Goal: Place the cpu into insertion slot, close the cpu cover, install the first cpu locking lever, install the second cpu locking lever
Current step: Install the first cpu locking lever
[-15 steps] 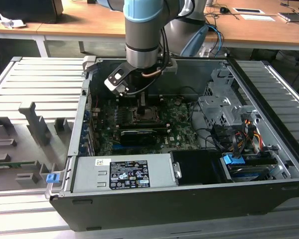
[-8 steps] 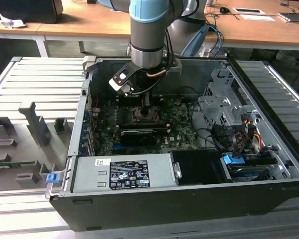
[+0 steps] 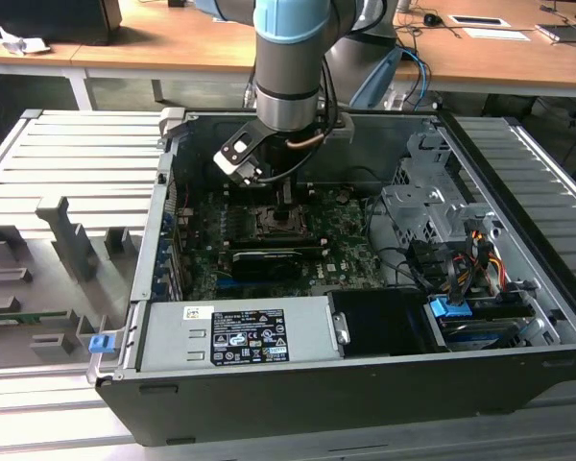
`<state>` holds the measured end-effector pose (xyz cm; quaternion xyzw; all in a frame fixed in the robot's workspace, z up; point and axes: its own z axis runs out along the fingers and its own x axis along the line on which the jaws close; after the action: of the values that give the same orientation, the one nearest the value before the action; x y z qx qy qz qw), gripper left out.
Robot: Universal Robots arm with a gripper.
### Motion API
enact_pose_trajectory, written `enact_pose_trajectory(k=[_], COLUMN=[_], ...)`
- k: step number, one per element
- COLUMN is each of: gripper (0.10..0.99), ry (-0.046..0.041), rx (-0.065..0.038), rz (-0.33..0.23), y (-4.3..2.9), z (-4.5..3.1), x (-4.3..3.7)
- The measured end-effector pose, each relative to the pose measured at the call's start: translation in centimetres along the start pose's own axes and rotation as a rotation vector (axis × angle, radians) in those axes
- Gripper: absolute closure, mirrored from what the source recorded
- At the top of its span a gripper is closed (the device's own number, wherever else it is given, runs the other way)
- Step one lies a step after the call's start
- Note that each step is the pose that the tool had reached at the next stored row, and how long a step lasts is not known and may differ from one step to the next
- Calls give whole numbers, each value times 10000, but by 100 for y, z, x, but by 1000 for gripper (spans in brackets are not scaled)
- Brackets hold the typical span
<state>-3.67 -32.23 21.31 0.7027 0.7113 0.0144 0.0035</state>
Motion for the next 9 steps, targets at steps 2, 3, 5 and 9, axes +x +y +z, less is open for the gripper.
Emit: enact_pose_trajectory(k=[2, 3, 5, 9], gripper=[980, 980, 980, 980], ry=[0, 4, 10, 3], rx=[2, 0, -1, 2], rz=[0, 2, 1, 0], y=[0, 0, 0, 1], z=[-5, -8, -12, -25], x=[0, 0, 0, 3])
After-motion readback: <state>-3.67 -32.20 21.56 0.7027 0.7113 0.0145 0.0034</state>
